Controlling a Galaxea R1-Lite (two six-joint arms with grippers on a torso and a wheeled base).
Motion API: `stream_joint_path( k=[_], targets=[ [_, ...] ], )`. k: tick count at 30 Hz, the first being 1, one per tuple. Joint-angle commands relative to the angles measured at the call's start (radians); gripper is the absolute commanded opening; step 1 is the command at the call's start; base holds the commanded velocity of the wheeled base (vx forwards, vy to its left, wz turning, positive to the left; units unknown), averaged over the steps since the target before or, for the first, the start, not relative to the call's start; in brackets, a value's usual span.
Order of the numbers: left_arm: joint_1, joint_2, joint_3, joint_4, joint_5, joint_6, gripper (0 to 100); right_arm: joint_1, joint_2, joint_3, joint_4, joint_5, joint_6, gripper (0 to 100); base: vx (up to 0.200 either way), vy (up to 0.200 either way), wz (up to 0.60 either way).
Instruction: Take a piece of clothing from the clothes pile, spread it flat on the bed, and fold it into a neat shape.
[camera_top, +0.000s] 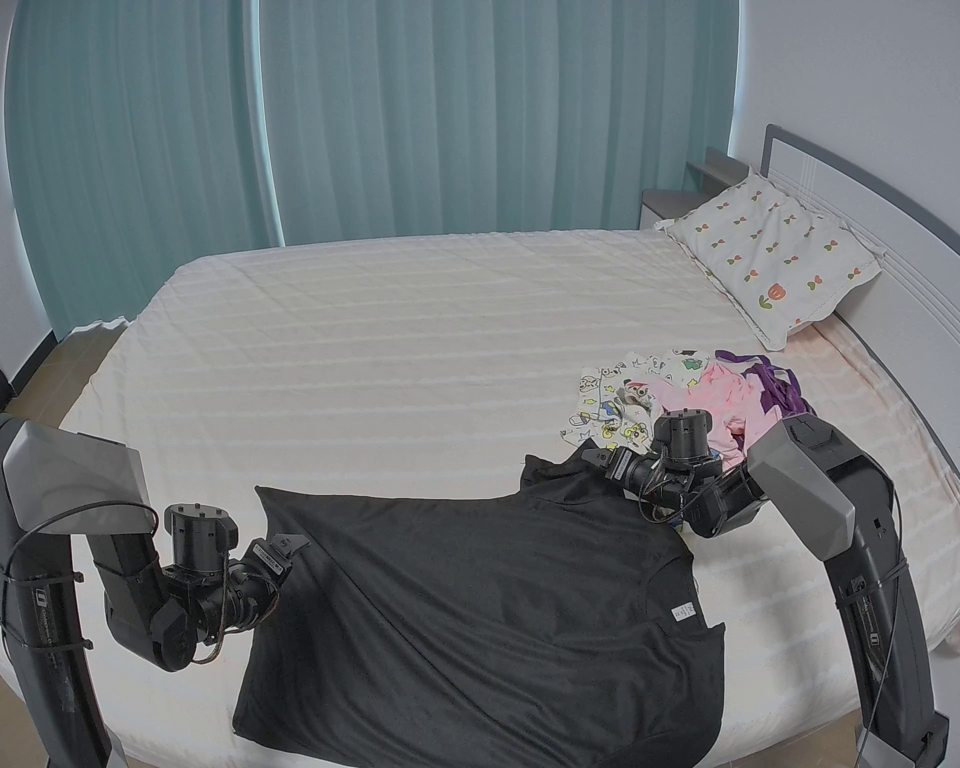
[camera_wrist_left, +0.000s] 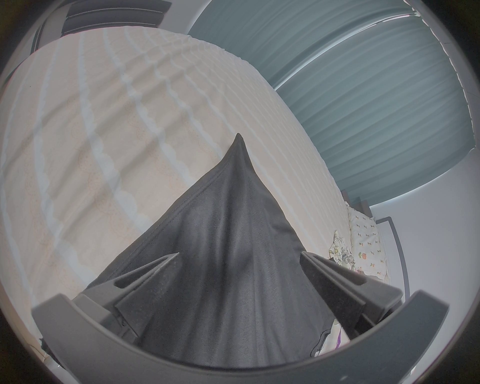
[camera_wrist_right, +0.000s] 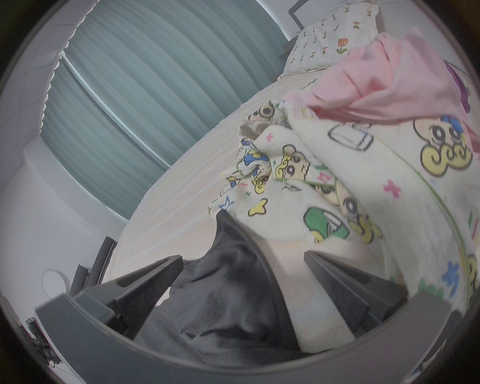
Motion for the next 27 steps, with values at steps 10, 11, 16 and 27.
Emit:
stream_joint_path(
  k=[10, 11, 16, 27],
  targets=[
    [0.0, 0.003, 0.0, -0.001, 0.0, 0.0, 100, 0.006, 0.025, -0.034, 0.01, 0.03, 0.009, 0, 0.0, 0.0, 0.0],
    [0.0, 0.003, 0.0, -0.001, 0.002, -0.002, 100, 0.003, 0.025, -0.04, 0.01, 0.03, 0.01, 0, 0.0, 0.0, 0.0],
    [0.0, 0.003, 0.0, -0.001, 0.002, -0.002, 100, -0.025, 0.039, -0.112, 0.002, -0.005, 0.015, 0, 0.0, 0.0, 0.0],
    [0.0, 0.003, -0.001, -0.001, 0.002, -0.002, 100, -0.023, 0.092, -0.229, -0.015, -0.068, 0.024, 0, 0.0, 0.0, 0.0]
  ],
)
